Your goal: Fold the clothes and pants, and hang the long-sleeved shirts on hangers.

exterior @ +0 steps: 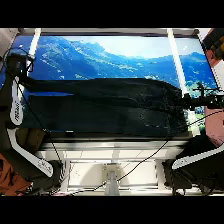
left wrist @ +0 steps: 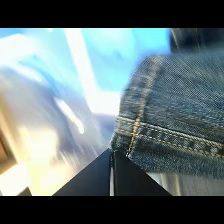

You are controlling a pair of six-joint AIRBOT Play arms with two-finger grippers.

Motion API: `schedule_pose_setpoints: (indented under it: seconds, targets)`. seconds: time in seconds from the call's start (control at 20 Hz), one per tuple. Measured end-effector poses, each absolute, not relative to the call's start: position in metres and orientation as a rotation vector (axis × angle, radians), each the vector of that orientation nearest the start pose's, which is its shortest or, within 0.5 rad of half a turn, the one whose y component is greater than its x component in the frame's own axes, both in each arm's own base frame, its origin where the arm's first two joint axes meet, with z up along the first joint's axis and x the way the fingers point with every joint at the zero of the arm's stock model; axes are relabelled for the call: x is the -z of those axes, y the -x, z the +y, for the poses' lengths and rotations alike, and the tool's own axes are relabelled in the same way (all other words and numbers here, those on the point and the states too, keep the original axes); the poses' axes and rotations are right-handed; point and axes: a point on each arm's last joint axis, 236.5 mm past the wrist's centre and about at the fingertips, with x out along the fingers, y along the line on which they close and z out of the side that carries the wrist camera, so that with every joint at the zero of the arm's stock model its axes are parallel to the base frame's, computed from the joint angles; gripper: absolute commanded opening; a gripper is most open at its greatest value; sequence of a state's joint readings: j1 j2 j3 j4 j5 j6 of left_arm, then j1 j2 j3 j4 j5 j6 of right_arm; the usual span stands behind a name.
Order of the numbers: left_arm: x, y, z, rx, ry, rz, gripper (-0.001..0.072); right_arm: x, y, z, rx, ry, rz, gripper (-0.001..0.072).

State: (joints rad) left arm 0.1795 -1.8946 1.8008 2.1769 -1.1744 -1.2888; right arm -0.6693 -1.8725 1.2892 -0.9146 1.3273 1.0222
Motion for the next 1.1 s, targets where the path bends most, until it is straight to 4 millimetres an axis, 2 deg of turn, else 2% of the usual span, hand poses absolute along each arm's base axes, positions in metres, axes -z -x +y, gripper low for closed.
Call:
schedule_pose_setpoints:
  seconds: [0.1,0.2,0.3,0.4,0.5,0.7,0.85,1.1]
  targets:
    - [-0.008,-0.533,0.215,-0.344,-0.667,1.217,0.0015,0.134,-0.370,-0.115,-0.229,-0.827,1.407,0.0056]
    - [-0.021,-0.547,0.213,-0.380,-0.627,1.127,0.0014,0.134,-0.371,-0.116,-0.224,-0.827,1.406,0.0056]
    - [-0.026,-0.551,0.213,-0.412,-0.580,1.083,0.0014,0.134,-0.371,-0.116,-0.224,-0.827,1.406,0.0056]
    - [-0.021,-0.549,0.212,-0.426,-0.545,1.078,0.0014,0.134,-0.371,-0.116,-0.224,-0.827,1.406,0.0056]
    - [-0.005,-0.538,0.208,-0.419,-0.518,1.117,0.0014,0.134,-0.371,-0.116,-0.223,-0.829,1.407,0.0056]
    - [0.021,-0.501,0.192,-0.337,-0.513,1.212,0.0015,0.134,-0.371,-0.116,-0.221,-0.830,1.407,0.0056]
    - [0.023,-0.475,0.186,-0.303,-0.487,1.235,0.0018,0.134,-0.371,-0.116,-0.222,-0.829,1.407,0.0056]
    - [0.029,-0.426,0.193,-0.322,-0.428,1.366,0.0021,0.134,-0.371,-0.116,-0.221,-0.829,1.406,0.0056]
